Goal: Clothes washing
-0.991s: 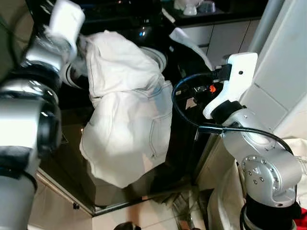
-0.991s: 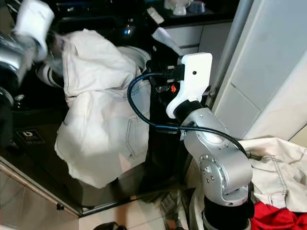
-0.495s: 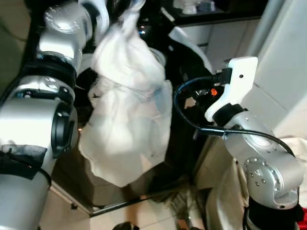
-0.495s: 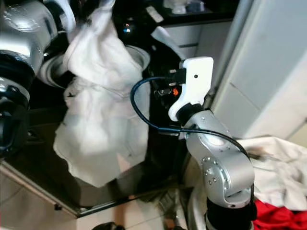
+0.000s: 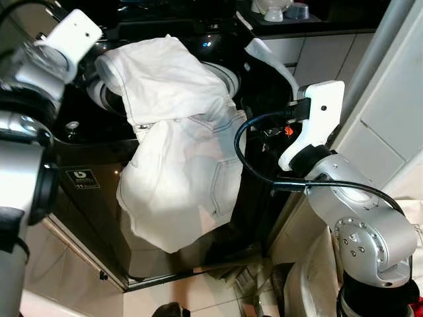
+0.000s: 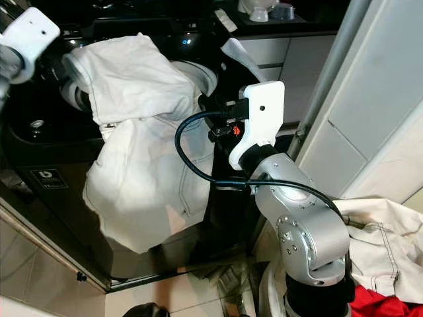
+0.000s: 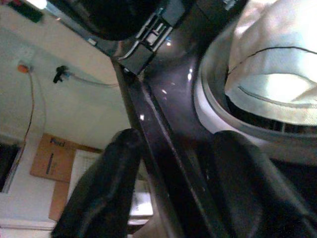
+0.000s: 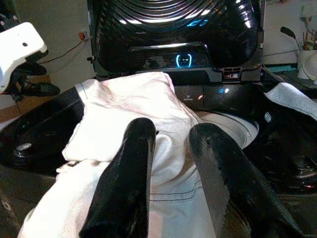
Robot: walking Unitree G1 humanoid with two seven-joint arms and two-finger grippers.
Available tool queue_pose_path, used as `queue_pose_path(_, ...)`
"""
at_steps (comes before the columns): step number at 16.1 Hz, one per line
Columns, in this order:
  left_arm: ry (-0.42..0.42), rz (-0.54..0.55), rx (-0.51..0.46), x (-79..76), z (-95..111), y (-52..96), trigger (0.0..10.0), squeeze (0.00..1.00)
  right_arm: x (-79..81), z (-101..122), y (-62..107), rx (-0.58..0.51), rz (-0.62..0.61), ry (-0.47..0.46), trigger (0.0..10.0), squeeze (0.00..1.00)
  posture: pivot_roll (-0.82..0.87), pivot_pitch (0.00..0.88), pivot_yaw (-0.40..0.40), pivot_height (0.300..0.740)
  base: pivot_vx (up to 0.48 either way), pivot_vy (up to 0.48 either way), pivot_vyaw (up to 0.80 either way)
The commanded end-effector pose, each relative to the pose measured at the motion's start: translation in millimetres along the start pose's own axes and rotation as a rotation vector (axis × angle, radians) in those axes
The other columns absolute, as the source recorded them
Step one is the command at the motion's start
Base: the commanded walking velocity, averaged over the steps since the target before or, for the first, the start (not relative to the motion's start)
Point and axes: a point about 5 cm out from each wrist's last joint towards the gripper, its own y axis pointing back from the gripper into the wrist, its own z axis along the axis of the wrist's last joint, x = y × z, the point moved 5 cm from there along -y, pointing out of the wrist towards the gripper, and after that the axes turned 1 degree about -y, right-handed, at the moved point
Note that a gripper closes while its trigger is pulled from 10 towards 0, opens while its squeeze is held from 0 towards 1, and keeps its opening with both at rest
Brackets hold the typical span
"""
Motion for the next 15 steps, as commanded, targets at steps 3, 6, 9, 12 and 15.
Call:
queue_pose_path(3, 0.179, -0.025, -0.202, 31.0, 44.0, 22.0, 10.0, 1.00, -4.6, -1.2, 6.0, 0.013, -0.027, 0.006, 10.0, 0.00, -0.02, 0.000, 0.039, 0.740, 0.000, 0.000, 0.00)
queue_pose_path(6, 0.437, -0.226, -0.649, 26.4, 99.5, 51.0, 10.0, 0.36, -6.3, -0.6, 6.3, 0.010, -0.025, -0.001, 10.0, 0.00, 0.00, 0.000, 0.020, 0.740, 0.000, 0.000, 0.00)
queue_pose_path(9, 0.277, -0.756, -0.859, -56.1, 103.0, 93.8, 10.0, 0.00, -8.1, 1.9, 4.8, 0.012, 0.007, 0.025, 10.0, 0.00, 0.00, 0.000, 0.014, 0.740, 0.000, 0.000, 0.00)
queue_pose_path(12, 0.076, -1.000, -0.779, -116.2, 73.2, 113.3, 10.0, 1.00, -15.0, 3.1, 10.9, 0.030, 0.027, 0.068, 10.0, 0.00, -0.01, 0.000, 0.015, 0.740, 0.000, 0.000, 0.00)
queue_pose_path(15, 0.048, -1.053, -0.763, -127.1, 63.4, 122.7, 10.0, 1.00, -15.5, 0.9, 14.0, 0.048, 0.045, 0.079, 10.0, 0.00, 0.00, 0.000, 0.011, 0.740, 0.000, 0.000, 0.00)
